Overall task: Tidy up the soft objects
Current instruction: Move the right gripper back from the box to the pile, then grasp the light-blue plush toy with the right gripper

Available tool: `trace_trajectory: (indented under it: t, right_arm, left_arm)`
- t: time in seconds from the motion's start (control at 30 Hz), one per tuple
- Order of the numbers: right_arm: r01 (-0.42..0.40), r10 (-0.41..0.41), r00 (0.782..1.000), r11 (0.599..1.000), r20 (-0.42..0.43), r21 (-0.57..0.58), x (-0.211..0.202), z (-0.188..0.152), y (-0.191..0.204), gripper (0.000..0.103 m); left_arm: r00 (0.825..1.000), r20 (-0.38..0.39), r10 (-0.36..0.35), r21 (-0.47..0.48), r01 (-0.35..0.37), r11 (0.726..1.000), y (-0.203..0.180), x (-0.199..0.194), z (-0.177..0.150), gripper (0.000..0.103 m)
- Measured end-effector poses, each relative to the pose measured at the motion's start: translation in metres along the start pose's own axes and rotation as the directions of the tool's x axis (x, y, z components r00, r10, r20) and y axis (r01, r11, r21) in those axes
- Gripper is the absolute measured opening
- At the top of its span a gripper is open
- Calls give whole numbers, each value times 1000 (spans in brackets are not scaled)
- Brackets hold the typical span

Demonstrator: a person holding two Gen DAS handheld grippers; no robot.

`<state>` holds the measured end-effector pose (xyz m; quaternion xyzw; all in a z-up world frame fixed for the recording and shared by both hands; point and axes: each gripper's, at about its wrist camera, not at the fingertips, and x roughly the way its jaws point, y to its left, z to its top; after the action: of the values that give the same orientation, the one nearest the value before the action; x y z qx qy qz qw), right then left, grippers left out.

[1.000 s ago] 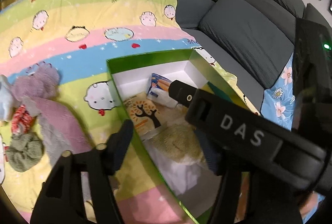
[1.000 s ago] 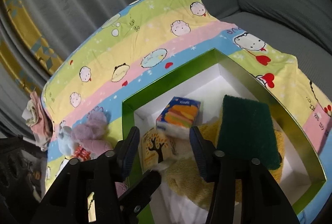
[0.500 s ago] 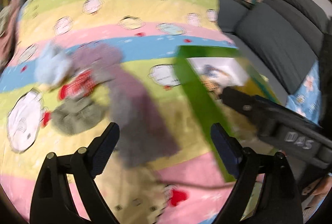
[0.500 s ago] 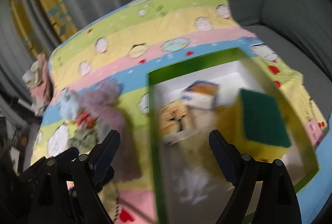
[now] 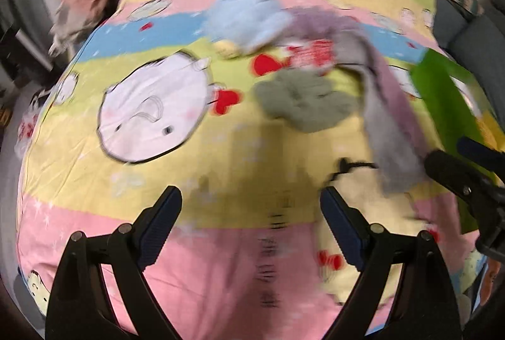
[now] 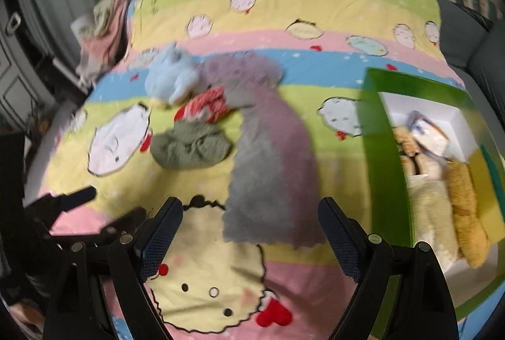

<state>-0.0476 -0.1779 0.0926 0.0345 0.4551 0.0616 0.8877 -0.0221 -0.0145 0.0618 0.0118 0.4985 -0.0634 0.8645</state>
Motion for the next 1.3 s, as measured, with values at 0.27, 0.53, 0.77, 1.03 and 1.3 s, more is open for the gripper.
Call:
trace_trajectory:
  t: [0.27, 0.53, 0.77, 1.03, 1.3]
  right_arm:
    - [28, -31, 998, 998, -51, -55, 24, -4, 27, 88]
    - [84, -93, 992, 991, -80, -108, 38, -17, 41, 88]
    - [88, -97, 993, 989, -69, -115, 40, -22, 51, 88]
    - [14, -15, 998, 1000, -62, -18, 40, -3, 49, 88]
    - [-42, 41, 999, 997, 3, 63, 57, 84, 79, 88]
  left_arm:
    - [999, -28, -24, -119, 20, 993, 48, 25, -13, 89]
    - [998, -20, -61, -153, 58, 987, 60, 16, -16, 89]
    - [996, -19, -90, -145, 87, 986, 60, 9, -17, 89]
    - [994, -1, -112, -218, 109, 970, 86, -2, -15, 89]
    - [996, 0, -85, -280, 82, 957, 109, -11, -12, 89]
